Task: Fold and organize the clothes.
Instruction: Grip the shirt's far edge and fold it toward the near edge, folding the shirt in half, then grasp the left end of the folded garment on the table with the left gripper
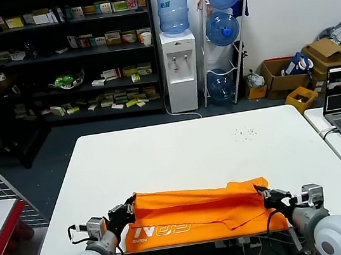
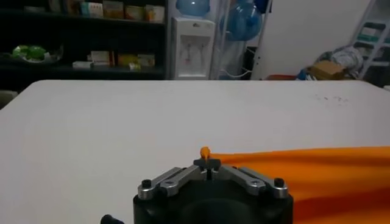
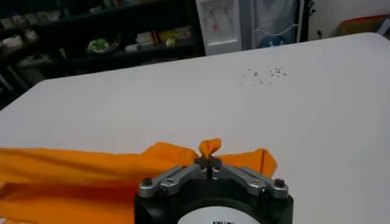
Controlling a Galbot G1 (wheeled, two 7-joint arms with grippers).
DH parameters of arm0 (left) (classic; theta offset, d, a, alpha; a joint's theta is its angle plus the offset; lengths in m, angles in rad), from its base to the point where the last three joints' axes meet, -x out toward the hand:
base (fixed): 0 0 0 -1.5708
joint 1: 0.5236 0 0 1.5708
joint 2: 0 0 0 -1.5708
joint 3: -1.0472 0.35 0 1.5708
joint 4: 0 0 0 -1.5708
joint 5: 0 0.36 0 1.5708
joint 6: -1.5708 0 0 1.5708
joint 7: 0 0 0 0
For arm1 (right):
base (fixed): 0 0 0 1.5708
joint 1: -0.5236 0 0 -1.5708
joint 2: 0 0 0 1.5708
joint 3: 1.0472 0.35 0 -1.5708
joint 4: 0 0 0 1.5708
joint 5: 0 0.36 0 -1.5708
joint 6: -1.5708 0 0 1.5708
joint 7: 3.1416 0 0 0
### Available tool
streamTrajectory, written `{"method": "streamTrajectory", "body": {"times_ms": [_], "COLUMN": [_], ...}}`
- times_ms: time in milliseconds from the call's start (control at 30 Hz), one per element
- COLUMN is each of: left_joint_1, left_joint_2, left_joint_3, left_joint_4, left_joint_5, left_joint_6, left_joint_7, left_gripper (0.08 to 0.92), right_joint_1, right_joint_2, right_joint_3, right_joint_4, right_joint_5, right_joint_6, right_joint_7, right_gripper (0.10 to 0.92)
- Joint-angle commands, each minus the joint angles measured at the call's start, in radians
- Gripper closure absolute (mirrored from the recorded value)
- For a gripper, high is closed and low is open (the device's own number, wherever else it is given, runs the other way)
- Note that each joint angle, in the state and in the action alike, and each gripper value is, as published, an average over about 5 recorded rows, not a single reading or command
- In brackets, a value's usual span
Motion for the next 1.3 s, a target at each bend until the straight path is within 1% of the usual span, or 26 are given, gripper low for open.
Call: {"method": "streamTrajectory", "body": {"times_ms": [33,100,167,433,567,733,833,933,1033,1100,1167,1300], "left_joint_1": [0.072,0.076,0.081,0.113,0.128,0.131,0.131,0.134,0.14,0.144,0.146,0.147], "left_joint_2": [-0.001,-0.002,-0.004,-0.022,-0.057,-0.124,-0.154,-0.171,-0.176,-0.176,-0.178,-0.183], "left_joint_3": [-0.027,-0.033,-0.038,-0.041,-0.042,-0.053,-0.06,-0.062,-0.057,-0.054,-0.053,-0.053], "left_joint_4": [-0.014,-0.009,-0.009,-0.001,0.013,0.04,0.055,0.06,0.063,0.066,0.072,0.082], "left_joint_5": [0.047,0.05,0.052,0.056,0.056,0.069,0.083,0.094,0.105,0.111,0.119,0.133], "left_joint_6": [0.021,0.021,0.021,0.021,0.019,-0.001,-0.023,-0.038,-0.047,-0.052,-0.059,-0.073], "left_joint_7": [-0.001,0.005,0.004,-0.007,-0.016,-0.023,-0.014,-0.006,-0.002,0.0,0.002,0.005], "left_gripper": [0.903,0.886,0.843,0.609,0.497,0.349,0.264,0.2,0.182,0.193,0.23,0.341], "right_joint_1": [-0.113,-0.116,-0.119,-0.138,-0.148,-0.154,-0.156,-0.156,-0.155,-0.154,-0.154,-0.155], "right_joint_2": [-0.009,-0.011,-0.013,-0.008,-0.003,0.006,0.008,0.008,0.008,0.008,0.009,0.012], "right_joint_3": [0.064,0.073,0.081,0.121,0.136,0.14,0.14,0.14,0.14,0.14,0.14,0.139], "right_joint_4": [0.058,0.061,0.063,0.061,0.062,0.062,0.062,0.059,0.058,0.057,0.055,0.053], "right_joint_5": [-0.016,-0.017,-0.018,-0.024,-0.03,-0.037,-0.039,-0.04,-0.04,-0.04,-0.04,-0.04], "right_joint_6": [-0.01,-0.011,-0.011,-0.003,0.002,0.005,0.006,0.007,0.007,0.007,0.007,0.008], "right_joint_7": [-0.024,-0.033,-0.036,-0.043,-0.051,-0.055,-0.057,-0.058,-0.057,-0.057,-0.057,-0.058], "right_gripper": [0.853,0.805,0.744,0.511,0.398,0.258,0.213,0.204,0.203,0.203,0.203,0.203]}}
